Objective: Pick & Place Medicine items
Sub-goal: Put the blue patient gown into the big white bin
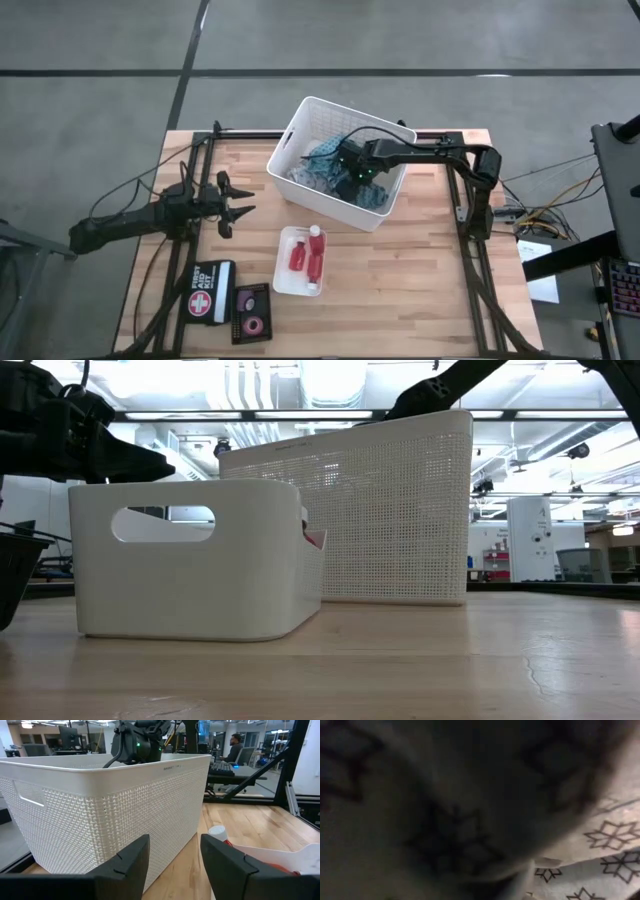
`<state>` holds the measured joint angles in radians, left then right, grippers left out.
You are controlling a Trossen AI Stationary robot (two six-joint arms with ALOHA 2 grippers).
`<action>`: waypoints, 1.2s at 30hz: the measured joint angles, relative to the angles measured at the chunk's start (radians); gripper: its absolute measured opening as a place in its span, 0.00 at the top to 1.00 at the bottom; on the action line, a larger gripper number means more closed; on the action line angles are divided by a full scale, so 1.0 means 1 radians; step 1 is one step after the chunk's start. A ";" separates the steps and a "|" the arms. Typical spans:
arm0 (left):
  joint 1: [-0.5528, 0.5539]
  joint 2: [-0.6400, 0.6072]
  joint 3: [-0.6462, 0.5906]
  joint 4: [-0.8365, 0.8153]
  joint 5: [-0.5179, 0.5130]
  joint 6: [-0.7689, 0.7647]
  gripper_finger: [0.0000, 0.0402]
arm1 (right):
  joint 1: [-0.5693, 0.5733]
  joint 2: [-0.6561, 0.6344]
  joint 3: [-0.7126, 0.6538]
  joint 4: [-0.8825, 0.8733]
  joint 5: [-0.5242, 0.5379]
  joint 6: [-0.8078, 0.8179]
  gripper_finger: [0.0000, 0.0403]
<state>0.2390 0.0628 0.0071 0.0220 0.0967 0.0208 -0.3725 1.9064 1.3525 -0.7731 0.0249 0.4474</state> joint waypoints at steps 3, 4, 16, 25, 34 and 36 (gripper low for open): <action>0.000 0.000 0.000 0.000 0.000 0.000 0.54 | 0.000 0.000 0.000 0.001 0.000 -0.006 0.17; 0.000 0.000 0.000 0.000 0.000 0.000 0.54 | 0.000 0.000 0.000 0.001 0.000 -0.005 0.15; 0.000 0.000 0.000 0.000 0.000 0.000 0.54 | 0.006 -0.010 0.000 0.037 -0.086 0.005 0.06; 0.000 0.000 0.000 0.000 0.000 0.000 0.54 | 0.023 -0.177 0.000 0.054 -0.051 -0.006 0.06; 0.000 0.000 0.000 0.000 0.000 0.000 0.54 | 0.149 -0.406 -0.004 0.103 0.105 -0.089 0.06; 0.000 0.000 0.000 0.000 0.000 0.000 0.54 | 0.198 -0.451 -0.016 0.147 0.195 -0.141 0.06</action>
<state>0.2389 0.0628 0.0071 0.0219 0.0967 0.0207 -0.1747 1.4558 1.3370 -0.6262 0.2201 0.3060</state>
